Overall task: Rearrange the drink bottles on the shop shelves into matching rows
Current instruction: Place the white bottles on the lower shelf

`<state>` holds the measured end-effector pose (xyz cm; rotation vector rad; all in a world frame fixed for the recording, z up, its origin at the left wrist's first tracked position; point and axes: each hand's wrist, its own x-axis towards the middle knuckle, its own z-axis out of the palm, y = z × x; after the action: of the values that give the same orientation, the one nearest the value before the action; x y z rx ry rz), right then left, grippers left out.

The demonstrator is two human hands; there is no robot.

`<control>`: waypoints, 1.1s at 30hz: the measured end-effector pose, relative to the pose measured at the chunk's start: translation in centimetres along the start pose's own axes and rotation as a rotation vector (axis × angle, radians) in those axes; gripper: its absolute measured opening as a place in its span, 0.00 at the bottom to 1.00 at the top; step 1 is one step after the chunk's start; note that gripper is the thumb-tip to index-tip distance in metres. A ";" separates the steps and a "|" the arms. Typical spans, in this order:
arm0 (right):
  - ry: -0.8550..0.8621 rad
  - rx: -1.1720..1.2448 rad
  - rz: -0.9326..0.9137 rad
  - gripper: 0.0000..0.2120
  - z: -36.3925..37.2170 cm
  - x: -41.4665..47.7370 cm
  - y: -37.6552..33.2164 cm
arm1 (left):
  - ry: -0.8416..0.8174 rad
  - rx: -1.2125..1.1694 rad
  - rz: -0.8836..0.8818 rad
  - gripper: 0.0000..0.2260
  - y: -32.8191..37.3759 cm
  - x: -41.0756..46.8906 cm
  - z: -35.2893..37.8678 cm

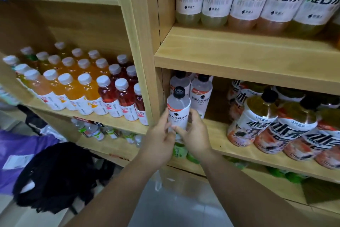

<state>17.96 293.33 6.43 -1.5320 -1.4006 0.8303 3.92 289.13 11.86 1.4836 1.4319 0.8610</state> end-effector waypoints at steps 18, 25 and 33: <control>0.133 -0.133 0.080 0.27 1.6 0.5 -1.6 | -0.192 -0.008 0.007 0.33 -1.0 1.4 -2.3; 0.208 -0.131 0.115 0.28 -1.0 -2.8 -3.7 | 0.053 -0.023 0.059 0.19 -0.9 0.2 -1.9; 0.538 -0.203 -0.036 0.07 -13.0 -8.9 -7.0 | 0.024 -0.135 0.228 0.08 5.4 -2.2 1.9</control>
<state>25.64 282.33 17.23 -1.7143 -1.1263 0.2227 7.47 286.93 16.32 1.5562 1.2110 1.0959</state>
